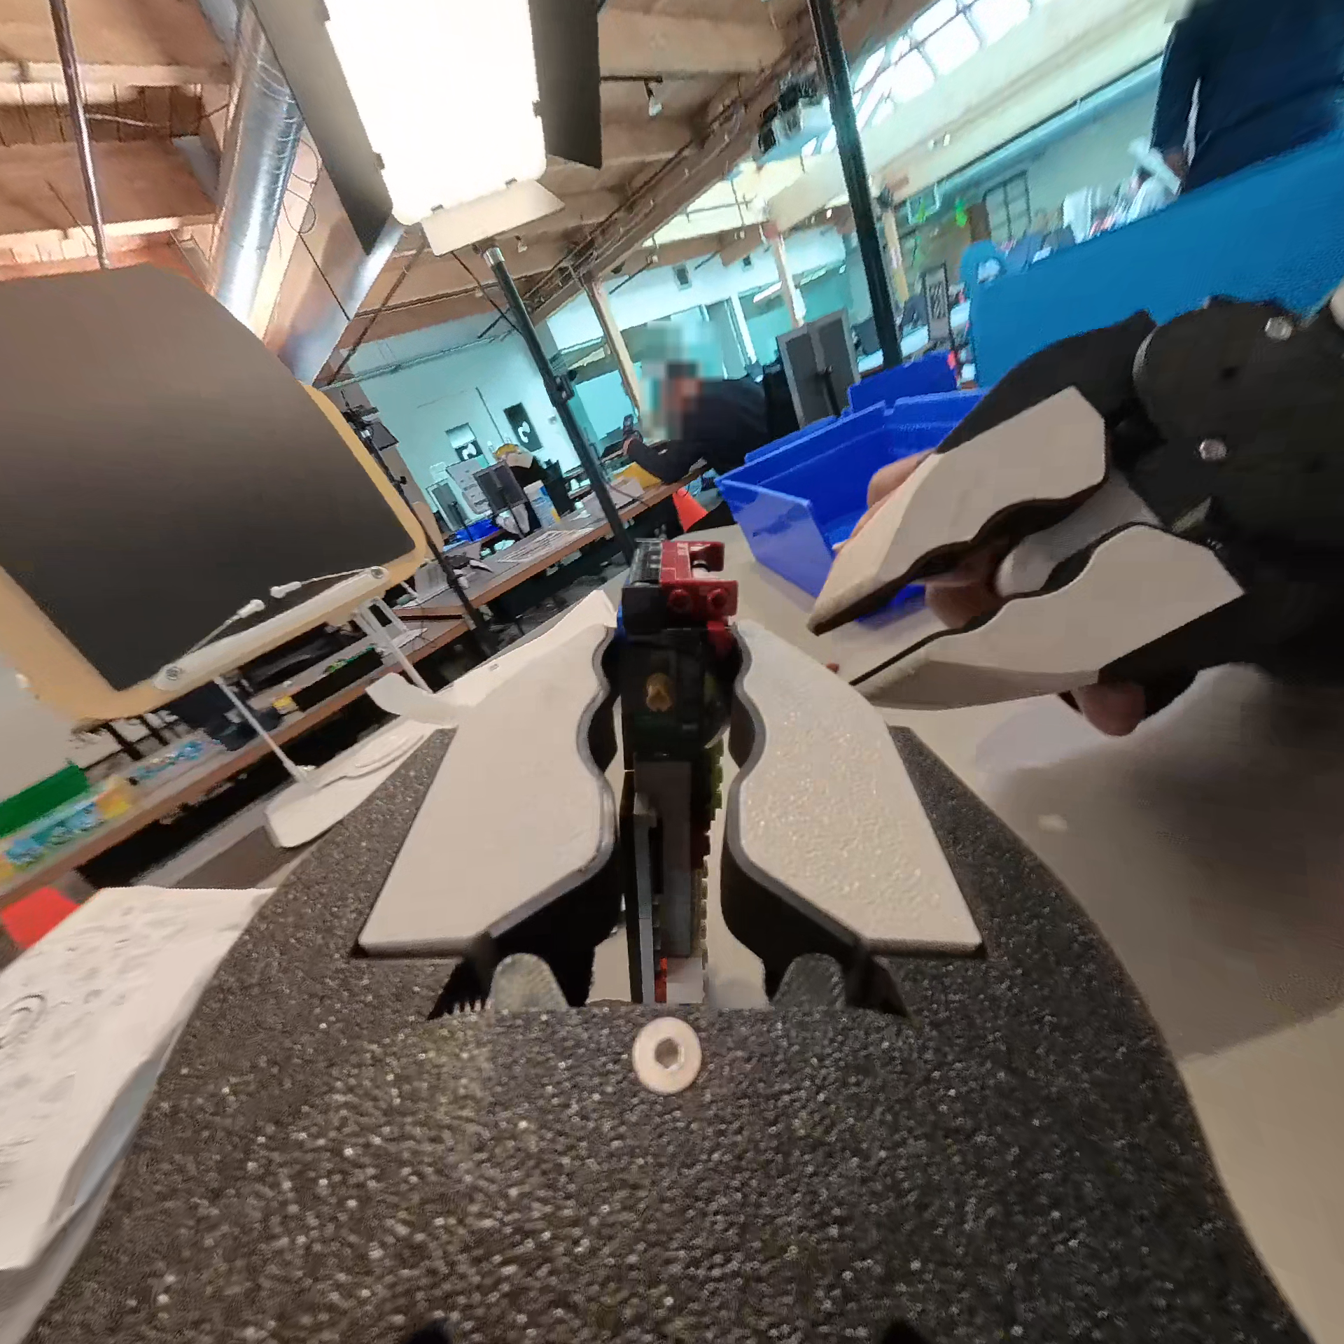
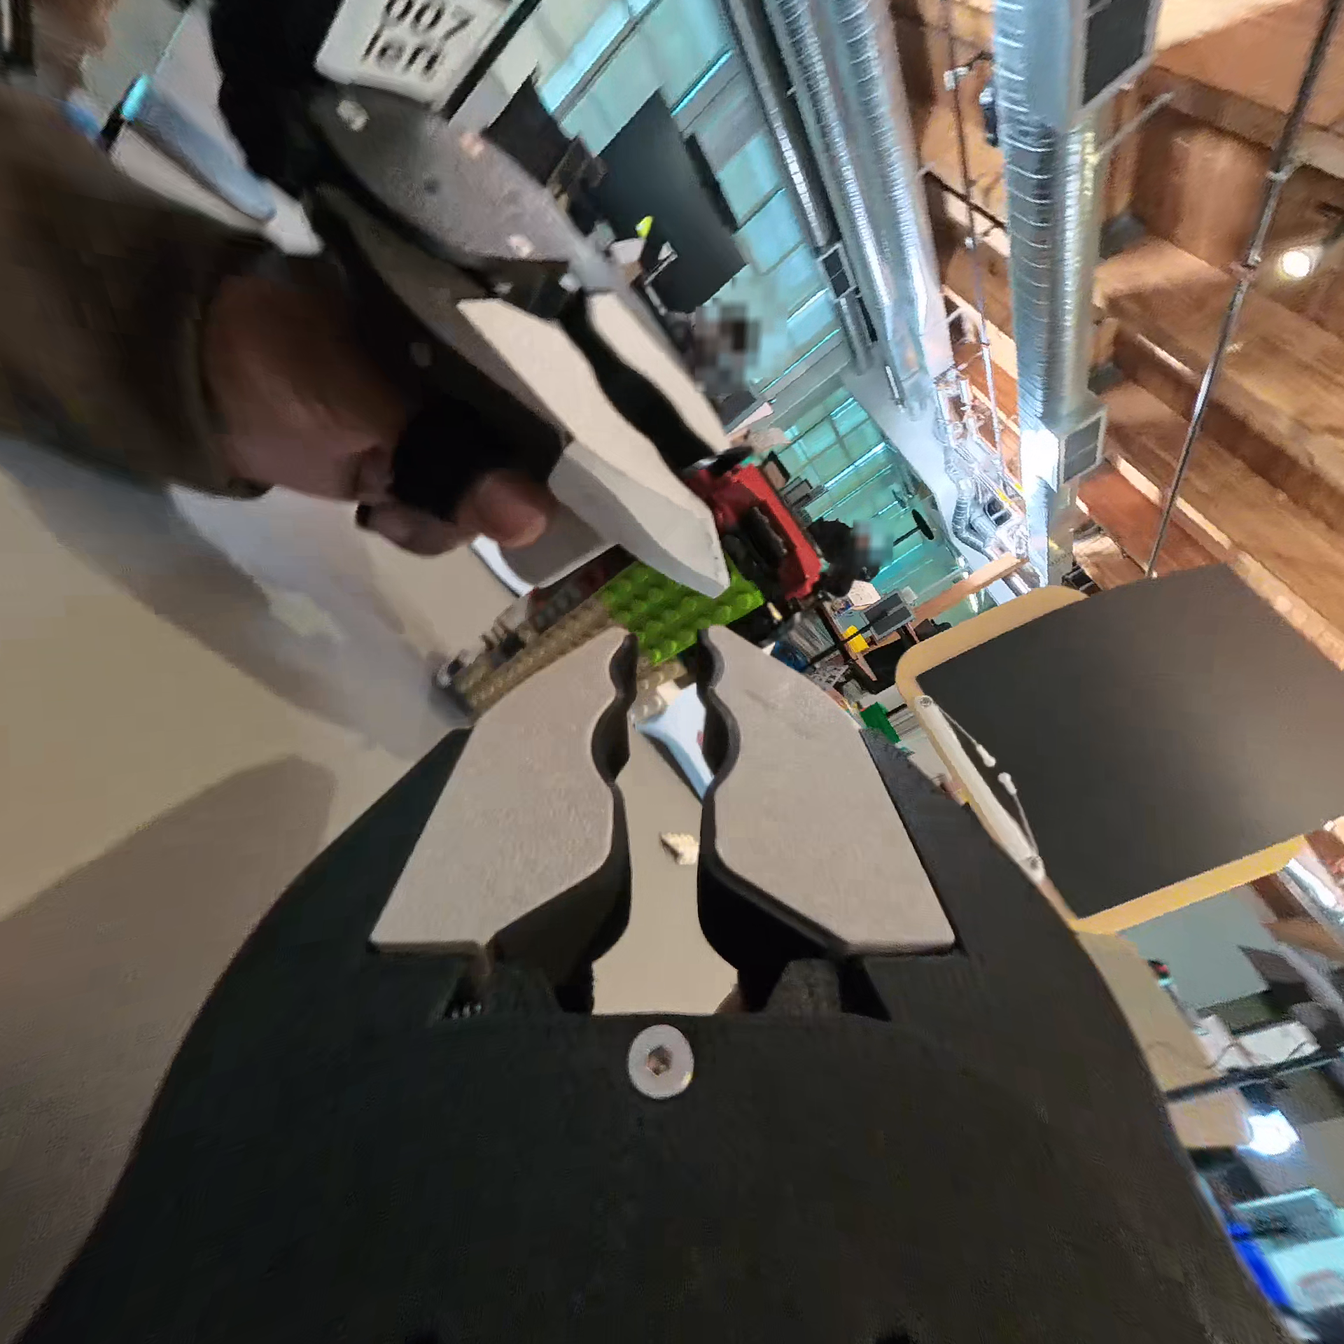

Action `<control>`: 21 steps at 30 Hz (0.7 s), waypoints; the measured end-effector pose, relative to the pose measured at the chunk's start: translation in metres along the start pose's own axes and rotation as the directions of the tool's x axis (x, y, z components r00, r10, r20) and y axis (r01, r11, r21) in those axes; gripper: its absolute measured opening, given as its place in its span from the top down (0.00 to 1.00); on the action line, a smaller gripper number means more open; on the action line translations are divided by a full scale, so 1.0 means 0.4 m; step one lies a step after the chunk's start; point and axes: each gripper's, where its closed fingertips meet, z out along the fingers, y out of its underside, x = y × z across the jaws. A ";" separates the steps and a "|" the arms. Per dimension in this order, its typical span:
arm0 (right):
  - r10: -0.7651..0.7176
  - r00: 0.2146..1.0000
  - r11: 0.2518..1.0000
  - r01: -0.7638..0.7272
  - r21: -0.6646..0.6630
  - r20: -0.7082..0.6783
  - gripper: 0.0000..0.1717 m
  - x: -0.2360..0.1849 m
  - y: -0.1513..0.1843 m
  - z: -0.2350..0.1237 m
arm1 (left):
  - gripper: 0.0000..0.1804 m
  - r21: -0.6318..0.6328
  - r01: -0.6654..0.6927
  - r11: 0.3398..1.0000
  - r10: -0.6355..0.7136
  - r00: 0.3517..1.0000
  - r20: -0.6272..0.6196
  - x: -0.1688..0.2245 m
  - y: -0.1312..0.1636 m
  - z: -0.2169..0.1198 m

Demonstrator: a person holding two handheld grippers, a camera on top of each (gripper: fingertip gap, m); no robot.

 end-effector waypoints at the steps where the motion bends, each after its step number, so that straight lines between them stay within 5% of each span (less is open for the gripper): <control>1: 0.049 0.999 0.999 -0.048 0.020 -0.017 0.90 0.007 -0.012 0.002 | 0.85 0.015 0.037 0.999 -0.037 0.999 -0.005 -0.005 -0.004 -0.003; 9: 0.403 0.914 0.910 -0.396 0.124 -0.042 0.82 0.035 -0.070 0.032 | 0.85 0.063 0.180 0.982 -0.176 0.983 -0.057 -0.010 -0.017 -0.008; 21: 0.577 0.817 0.809 -0.573 0.133 0.010 0.76 0.040 -0.063 0.045 | 0.85 0.066 0.280 0.958 -0.273 0.957 -0.094 -0.014 -0.009 -0.009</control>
